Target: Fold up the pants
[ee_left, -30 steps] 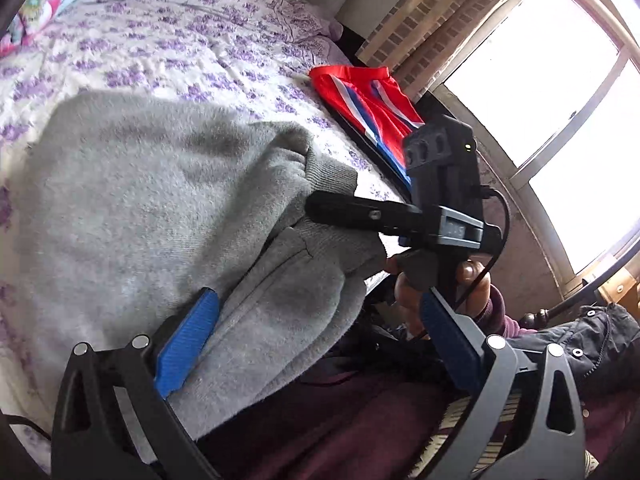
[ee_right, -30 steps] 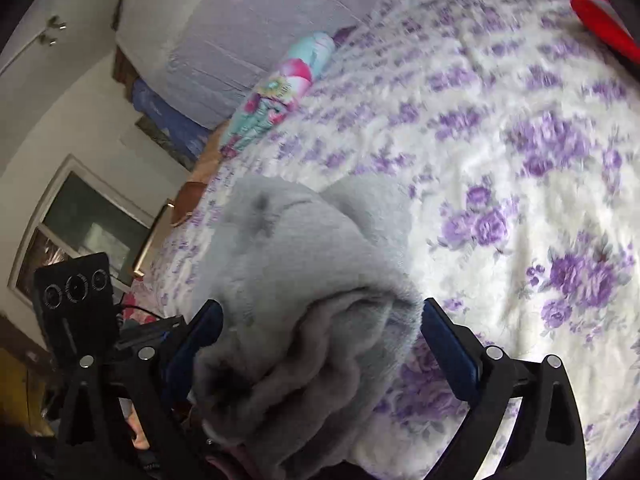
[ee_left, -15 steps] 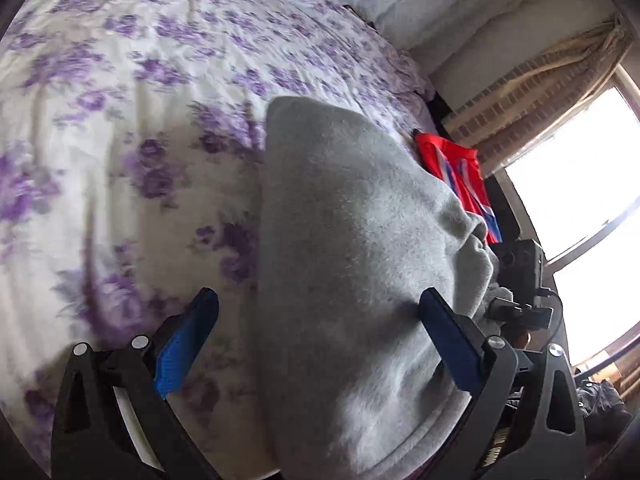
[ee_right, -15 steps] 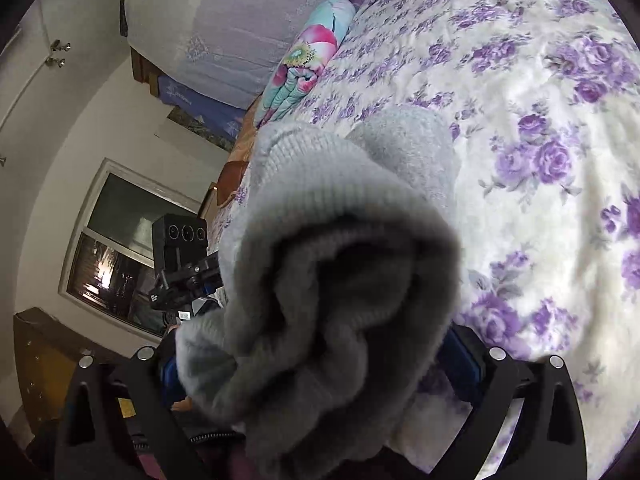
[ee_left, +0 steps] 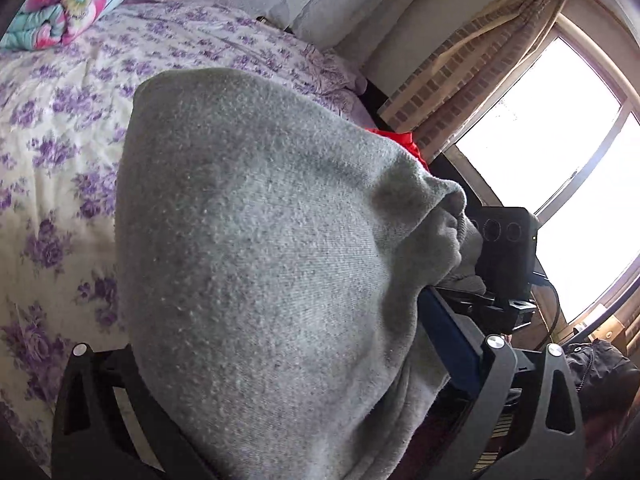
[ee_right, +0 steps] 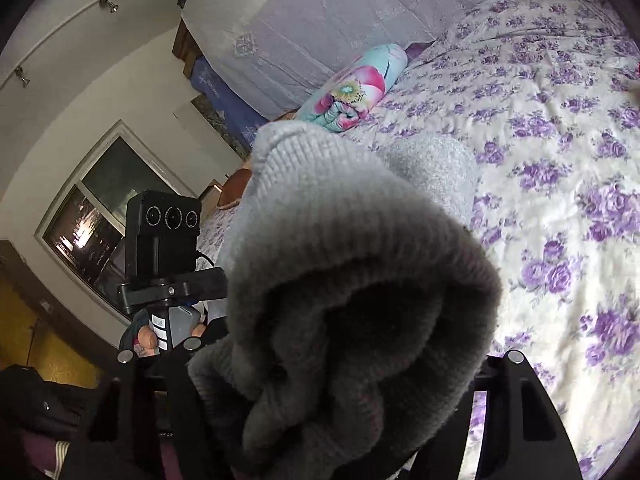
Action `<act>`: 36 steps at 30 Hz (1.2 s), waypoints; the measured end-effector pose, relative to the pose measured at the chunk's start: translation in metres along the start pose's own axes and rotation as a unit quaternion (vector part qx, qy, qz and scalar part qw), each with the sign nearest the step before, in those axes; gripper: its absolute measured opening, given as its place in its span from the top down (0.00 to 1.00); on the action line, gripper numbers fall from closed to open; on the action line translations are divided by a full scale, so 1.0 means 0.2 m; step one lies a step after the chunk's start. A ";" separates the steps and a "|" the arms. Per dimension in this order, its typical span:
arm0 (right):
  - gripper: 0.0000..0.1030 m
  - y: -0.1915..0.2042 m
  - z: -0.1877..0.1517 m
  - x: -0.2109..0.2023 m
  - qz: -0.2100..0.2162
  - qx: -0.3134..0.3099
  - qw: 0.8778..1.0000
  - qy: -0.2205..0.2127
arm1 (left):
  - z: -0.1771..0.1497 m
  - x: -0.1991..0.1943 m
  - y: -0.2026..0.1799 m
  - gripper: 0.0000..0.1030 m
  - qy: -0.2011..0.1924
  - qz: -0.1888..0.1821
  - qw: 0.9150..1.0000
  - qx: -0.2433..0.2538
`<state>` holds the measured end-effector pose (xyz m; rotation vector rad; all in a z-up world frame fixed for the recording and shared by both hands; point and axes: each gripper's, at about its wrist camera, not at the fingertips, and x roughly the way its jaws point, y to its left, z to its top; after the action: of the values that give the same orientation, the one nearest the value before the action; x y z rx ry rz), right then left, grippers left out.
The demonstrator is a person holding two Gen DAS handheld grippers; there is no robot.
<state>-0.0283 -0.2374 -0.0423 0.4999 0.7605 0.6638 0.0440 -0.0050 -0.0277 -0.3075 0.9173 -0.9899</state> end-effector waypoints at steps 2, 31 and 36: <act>0.35 -0.04 0.08 -0.02 0.005 0.009 1.000 -0.007 | 0.07 0.01 -0.01 0.05 -0.010 -0.006 1.000 -0.006; 0.11 -0.71 1.13 0.16 -0.198 -0.019 0.963 -0.180 | 1.29 0.26 0.84 0.06 -0.096 0.211 0.963 -0.139; 0.04 -0.17 0.83 -0.28 -0.199 -0.099 0.957 -0.188 | 0.98 -0.08 0.05 0.05 -0.147 0.301 0.942 -0.013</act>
<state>0.0793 -0.3279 0.0662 0.2633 0.4090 0.2510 0.1994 -0.0190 0.0927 -0.1711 0.6861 -0.3523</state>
